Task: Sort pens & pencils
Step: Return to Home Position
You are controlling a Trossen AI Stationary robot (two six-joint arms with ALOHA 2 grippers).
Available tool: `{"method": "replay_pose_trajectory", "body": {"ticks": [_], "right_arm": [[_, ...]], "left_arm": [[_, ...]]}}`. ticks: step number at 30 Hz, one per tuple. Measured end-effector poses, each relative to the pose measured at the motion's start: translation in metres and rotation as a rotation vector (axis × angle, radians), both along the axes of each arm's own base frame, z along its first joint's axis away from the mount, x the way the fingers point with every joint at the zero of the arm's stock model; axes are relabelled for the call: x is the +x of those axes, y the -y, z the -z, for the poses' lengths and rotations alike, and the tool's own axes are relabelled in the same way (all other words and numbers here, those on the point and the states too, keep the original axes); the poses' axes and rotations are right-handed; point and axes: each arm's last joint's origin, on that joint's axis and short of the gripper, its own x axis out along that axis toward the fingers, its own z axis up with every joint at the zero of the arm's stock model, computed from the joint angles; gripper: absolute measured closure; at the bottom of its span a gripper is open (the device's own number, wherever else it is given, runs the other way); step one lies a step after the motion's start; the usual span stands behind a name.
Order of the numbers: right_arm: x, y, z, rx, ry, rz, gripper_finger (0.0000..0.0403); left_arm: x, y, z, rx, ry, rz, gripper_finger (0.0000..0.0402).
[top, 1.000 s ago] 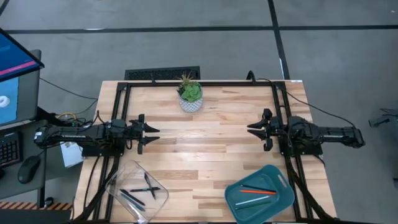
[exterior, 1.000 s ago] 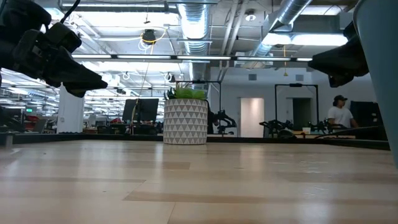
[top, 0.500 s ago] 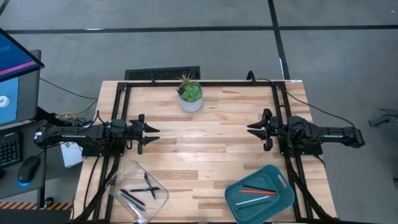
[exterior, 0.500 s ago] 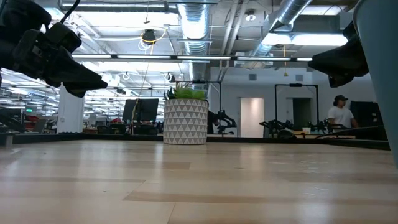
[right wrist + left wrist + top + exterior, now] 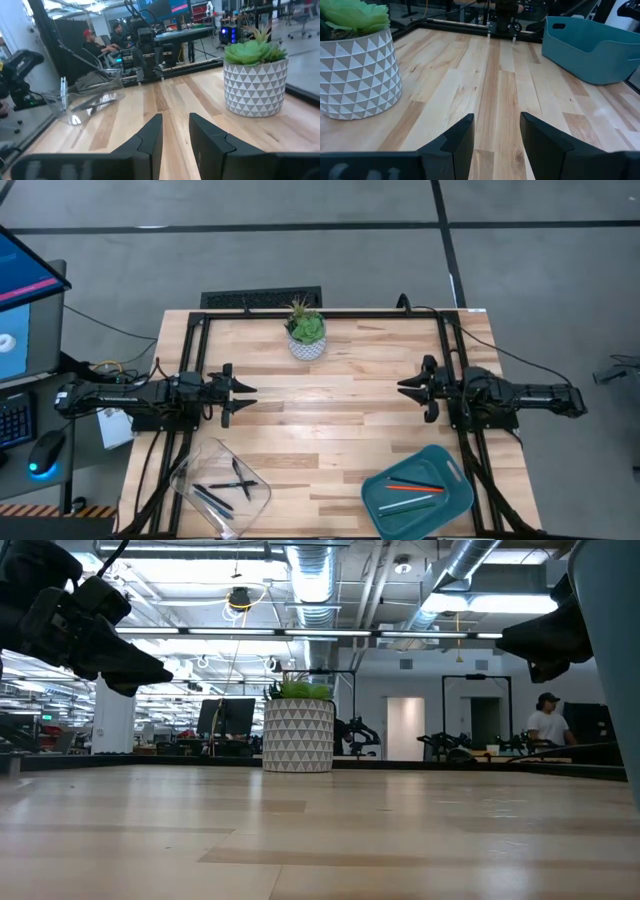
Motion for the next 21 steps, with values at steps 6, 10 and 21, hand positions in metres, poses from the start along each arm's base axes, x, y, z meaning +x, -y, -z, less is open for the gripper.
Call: {"method": "replay_pose_trajectory", "body": {"ticks": [6, 10, 21], "right_arm": [[0.000, 0.000, 0.000, -0.108, -0.011, -0.005, 0.0284], [0.002, 0.000, 0.002, -0.144, -0.037, -0.009, 0.0284], [0.008, 0.000, 0.013, -0.107, -0.157, -0.015, 0.0284]], "left_arm": [[0.000, 0.000, 0.000, 0.000, 0.000, 0.000, 0.0252], [0.000, 0.000, 0.000, 0.000, 0.000, 0.000, 0.0252], [0.000, 0.000, 0.000, 0.053, -0.004, 0.012, 0.0252]]}}
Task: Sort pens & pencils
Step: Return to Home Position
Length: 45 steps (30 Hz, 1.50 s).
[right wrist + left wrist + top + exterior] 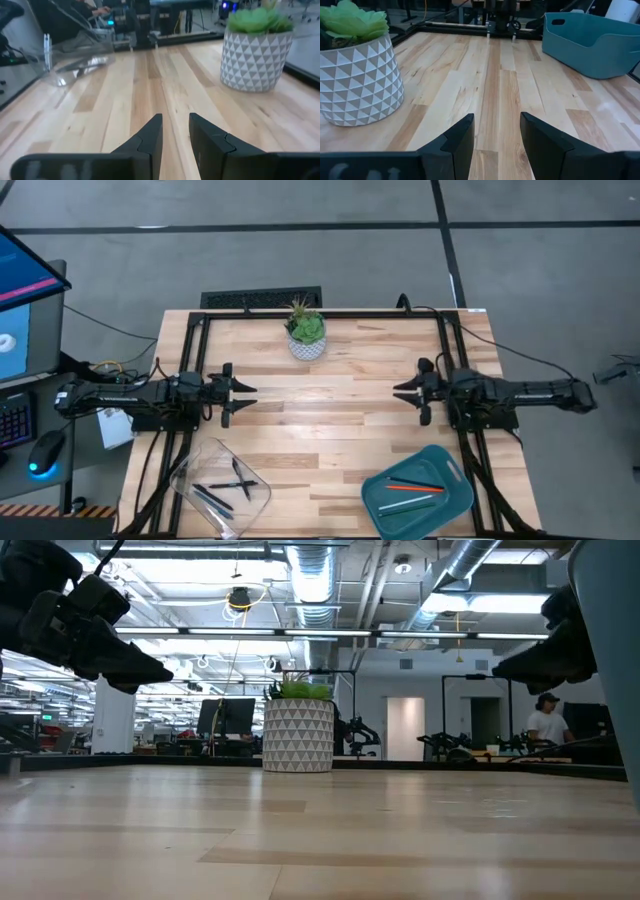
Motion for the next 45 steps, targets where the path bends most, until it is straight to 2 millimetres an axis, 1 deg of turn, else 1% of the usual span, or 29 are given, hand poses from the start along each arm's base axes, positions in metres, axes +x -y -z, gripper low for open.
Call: {"method": "replay_pose_trajectory", "body": {"ticks": [8, 13, 20, 23, 27, 32, 37, 45], "right_arm": [[0.0028, 0.0002, 0.0061, 0.004, -0.068, 0.001, 0.0284], [0.0031, 0.0002, 0.0058, 0.004, -0.064, 0.001, 0.0284], [0.0047, 0.0003, -0.0014, -0.023, 0.010, -0.004, 0.0284], [0.0047, 0.0003, -0.0014, 0.008, 0.012, 0.002, 0.0284], [0.0046, 0.0003, -0.0009, 0.025, 0.008, 0.005, 0.0284], [0.0039, 0.0002, 0.0027, -0.019, -0.032, -0.004, 0.0284], [0.0030, 0.0002, 0.0062, -0.022, -0.070, -0.006, 0.0284], [0.0029, 0.0002, 0.0064, -0.021, -0.072, -0.006, 0.0284]], "left_arm": [[0.0000, 0.0000, 0.0000, -0.004, 0.000, -0.001, 0.0252], [0.0000, 0.0000, 0.0000, 0.000, 0.000, 0.000, 0.0252], [0.0000, 0.0000, 0.0000, -0.001, 0.000, 0.000, 0.0252], [0.0000, 0.0000, 0.0000, 0.000, 0.000, 0.000, 0.0252], [0.0000, 0.0000, 0.0000, 0.000, 0.000, 0.000, 0.0252], [0.0000, 0.0000, 0.0000, 0.039, -0.003, 0.009, 0.0252], [0.0000, 0.0000, 0.0000, 0.044, -0.003, 0.010, 0.0252], [0.0000, 0.0000, 0.0000, 0.058, -0.004, 0.013, 0.0252]]}}
